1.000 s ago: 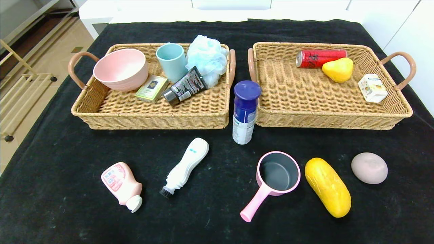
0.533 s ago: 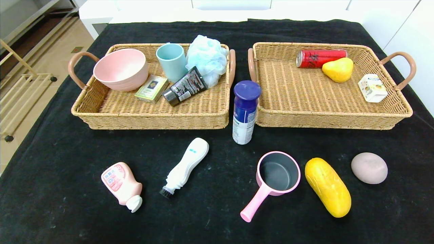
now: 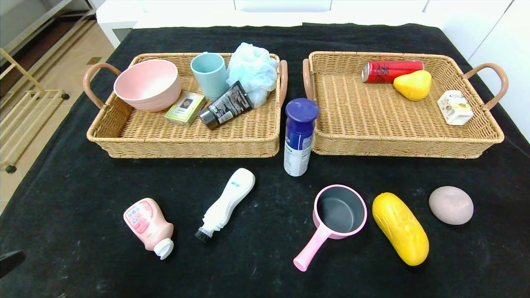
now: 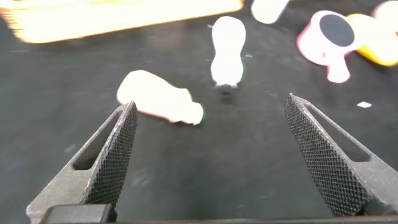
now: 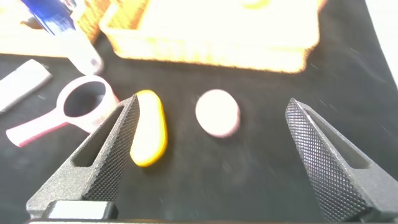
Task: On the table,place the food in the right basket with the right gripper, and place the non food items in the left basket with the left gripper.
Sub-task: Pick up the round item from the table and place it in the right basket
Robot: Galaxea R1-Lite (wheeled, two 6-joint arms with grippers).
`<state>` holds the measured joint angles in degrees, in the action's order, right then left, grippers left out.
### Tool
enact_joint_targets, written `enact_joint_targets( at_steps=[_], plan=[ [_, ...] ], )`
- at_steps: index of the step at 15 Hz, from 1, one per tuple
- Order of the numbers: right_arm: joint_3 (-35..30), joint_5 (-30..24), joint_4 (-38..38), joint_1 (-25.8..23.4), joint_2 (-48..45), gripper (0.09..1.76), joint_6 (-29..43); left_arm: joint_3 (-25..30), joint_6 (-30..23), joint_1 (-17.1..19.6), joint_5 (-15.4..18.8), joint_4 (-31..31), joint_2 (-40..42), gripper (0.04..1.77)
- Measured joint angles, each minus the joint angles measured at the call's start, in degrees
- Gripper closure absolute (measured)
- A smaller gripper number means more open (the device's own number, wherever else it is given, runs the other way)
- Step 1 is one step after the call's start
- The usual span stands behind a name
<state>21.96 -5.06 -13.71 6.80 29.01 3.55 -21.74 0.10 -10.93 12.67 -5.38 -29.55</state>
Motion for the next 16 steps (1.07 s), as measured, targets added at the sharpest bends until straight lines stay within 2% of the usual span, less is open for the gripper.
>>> enact_joint_targets(
  at_steps=[2,7,10,13,16],
  plan=[
    [1.8,-1.8,-0.5,1.8,4.3,0.14,0.2,-3.2,-0.1,-5.0,0.1,0.0,-6.2,0.09],
    [3.9,-1.2,-0.9,7.2,13.3,0.14,2.0,-11.4,0.1,-15.5,0.3,-1.3,-18.3,0.09],
    [5.3,-1.0,-0.6,12.4,17.0,0.14,2.1,-13.8,0.0,-21.2,-0.1,-6.9,-24.1,0.09],
    [5.9,-0.1,-0.8,16.2,20.5,0.14,2.1,-14.7,0.7,-24.0,-0.4,-8.0,-28.2,0.09],
    [6.3,3.7,-0.9,17.1,22.7,0.14,2.0,-15.0,1.1,-24.5,-1.7,-8.6,-30.9,0.09]
  ],
)
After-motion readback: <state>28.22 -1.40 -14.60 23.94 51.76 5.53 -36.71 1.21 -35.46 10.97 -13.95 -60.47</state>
